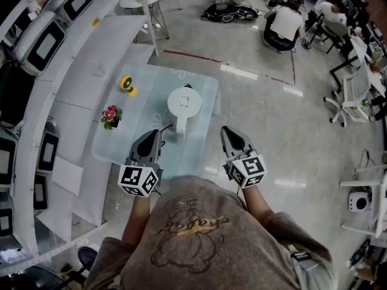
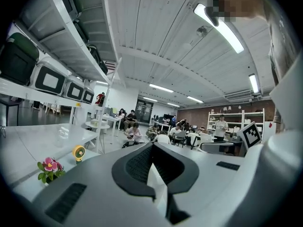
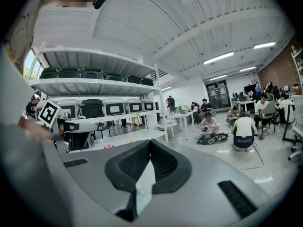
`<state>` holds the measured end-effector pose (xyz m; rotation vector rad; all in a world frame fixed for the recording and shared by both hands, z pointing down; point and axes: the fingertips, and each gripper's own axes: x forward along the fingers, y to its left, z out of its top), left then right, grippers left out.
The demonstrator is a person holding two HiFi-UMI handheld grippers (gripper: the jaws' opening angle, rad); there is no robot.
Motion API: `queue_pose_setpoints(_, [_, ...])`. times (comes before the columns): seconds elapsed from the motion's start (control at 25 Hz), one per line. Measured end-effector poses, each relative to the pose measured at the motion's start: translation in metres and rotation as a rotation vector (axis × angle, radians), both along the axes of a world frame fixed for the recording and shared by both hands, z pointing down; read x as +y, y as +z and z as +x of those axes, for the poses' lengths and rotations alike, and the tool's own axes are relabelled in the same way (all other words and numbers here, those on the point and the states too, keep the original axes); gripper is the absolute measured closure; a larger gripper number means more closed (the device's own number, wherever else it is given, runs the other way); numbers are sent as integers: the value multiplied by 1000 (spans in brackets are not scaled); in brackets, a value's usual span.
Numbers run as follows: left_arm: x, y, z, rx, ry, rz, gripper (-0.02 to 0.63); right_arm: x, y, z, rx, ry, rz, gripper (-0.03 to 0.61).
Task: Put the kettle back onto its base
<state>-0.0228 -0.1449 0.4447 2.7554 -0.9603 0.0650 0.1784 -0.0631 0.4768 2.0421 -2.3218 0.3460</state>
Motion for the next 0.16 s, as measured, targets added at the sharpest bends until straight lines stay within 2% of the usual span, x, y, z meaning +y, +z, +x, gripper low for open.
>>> queue_pose_setpoints(0.16, [0,1,-4,1,-10,-4,592,-1,1,-1,-7,0,-2,586])
